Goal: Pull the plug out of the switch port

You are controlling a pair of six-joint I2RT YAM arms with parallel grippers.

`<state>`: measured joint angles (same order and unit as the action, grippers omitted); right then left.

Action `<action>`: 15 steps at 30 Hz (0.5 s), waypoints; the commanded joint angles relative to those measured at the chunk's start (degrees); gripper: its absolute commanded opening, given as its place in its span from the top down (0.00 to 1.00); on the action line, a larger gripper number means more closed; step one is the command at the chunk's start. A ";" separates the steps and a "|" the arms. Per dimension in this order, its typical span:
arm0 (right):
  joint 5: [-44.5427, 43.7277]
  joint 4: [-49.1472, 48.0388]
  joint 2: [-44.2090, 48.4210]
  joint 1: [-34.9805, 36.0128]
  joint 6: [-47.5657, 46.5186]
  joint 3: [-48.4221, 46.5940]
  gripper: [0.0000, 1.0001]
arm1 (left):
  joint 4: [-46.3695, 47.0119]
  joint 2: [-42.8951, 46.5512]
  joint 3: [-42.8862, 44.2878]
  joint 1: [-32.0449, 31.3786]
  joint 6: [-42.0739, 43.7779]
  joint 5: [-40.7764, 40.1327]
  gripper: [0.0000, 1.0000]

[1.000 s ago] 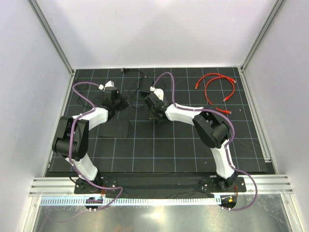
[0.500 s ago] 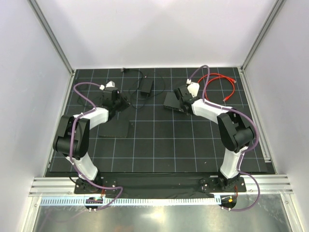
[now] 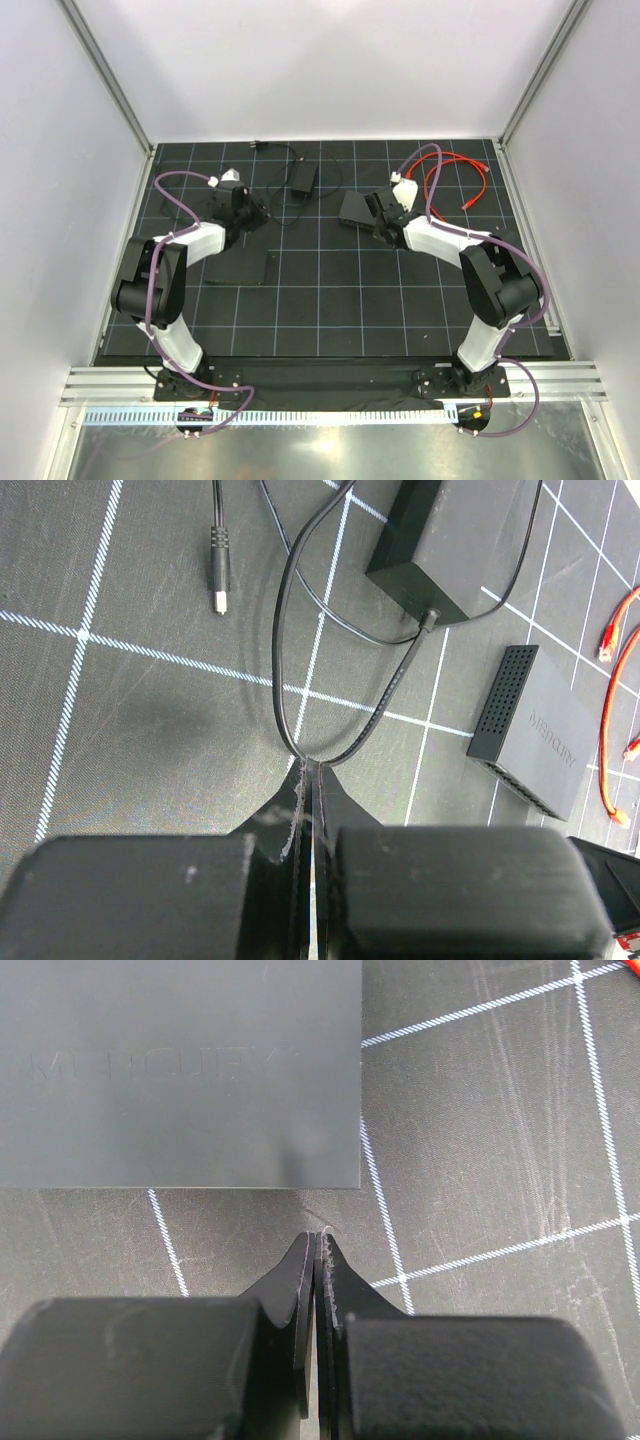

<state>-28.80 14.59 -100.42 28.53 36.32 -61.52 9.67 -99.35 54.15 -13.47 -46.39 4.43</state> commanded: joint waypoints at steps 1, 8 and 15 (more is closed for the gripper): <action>-2.05 -3.43 2.95 0.21 1.65 0.17 0.99 | 2.54 -0.40 1.22 0.38 -0.45 1.29 0.99; -1.88 -3.69 1.28 -0.76 2.27 -0.89 0.99 | 2.63 -0.14 1.04 0.29 -0.46 1.38 0.99; -1.70 -4.22 0.76 -1.02 3.06 -0.45 0.99 | 2.72 -0.49 1.31 0.29 -0.63 1.90 0.99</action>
<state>-28.84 13.04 -99.90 27.92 37.76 -61.17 9.67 -99.70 54.15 -13.47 -46.52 5.37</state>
